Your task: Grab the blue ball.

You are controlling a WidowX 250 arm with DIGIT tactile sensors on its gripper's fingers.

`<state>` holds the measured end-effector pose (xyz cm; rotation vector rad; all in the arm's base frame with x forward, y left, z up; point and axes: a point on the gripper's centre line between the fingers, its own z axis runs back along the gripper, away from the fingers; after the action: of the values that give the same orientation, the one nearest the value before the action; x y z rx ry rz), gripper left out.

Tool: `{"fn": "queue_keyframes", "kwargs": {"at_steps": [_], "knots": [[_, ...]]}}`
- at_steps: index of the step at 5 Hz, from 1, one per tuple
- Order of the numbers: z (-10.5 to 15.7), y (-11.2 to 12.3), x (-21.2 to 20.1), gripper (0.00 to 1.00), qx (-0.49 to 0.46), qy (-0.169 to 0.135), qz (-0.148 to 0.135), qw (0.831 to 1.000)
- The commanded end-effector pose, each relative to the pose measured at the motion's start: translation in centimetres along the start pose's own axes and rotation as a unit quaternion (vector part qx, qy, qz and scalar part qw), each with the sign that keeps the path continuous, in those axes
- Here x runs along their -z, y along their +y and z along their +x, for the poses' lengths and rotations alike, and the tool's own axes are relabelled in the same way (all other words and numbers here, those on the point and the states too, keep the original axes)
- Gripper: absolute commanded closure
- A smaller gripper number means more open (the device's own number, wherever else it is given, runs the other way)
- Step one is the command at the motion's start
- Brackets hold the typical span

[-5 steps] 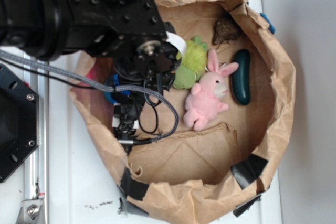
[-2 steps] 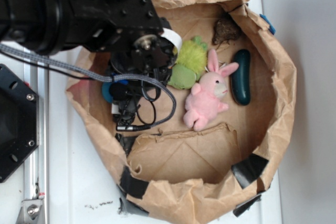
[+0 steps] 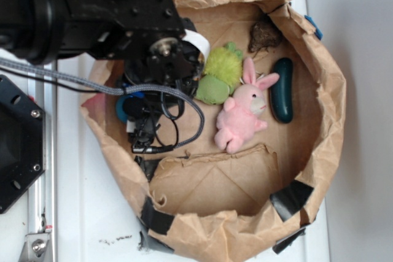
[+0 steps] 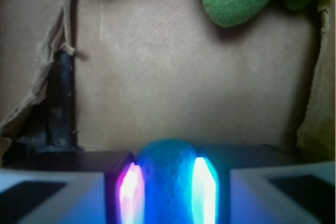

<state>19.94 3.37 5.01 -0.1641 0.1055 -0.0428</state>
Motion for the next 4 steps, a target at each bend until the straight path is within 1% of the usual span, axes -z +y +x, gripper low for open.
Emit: {"fn": "queue_keyframes", "kwargs": {"at_steps": [1, 2, 3, 4], "knots": [[2.6, -2.6, -7.5, 1.0, 0.012, -0.097, 0.011, 0.995], [3.3, -3.4, -10.6, 1.0, 0.014, -0.129, 0.009, 0.991], [3.6, -4.0, -12.3, 1.0, 0.023, -0.147, 0.015, 0.989], [3.8, -4.4, -13.0, 1.0, 0.027, -0.158, 0.013, 0.987]]}}
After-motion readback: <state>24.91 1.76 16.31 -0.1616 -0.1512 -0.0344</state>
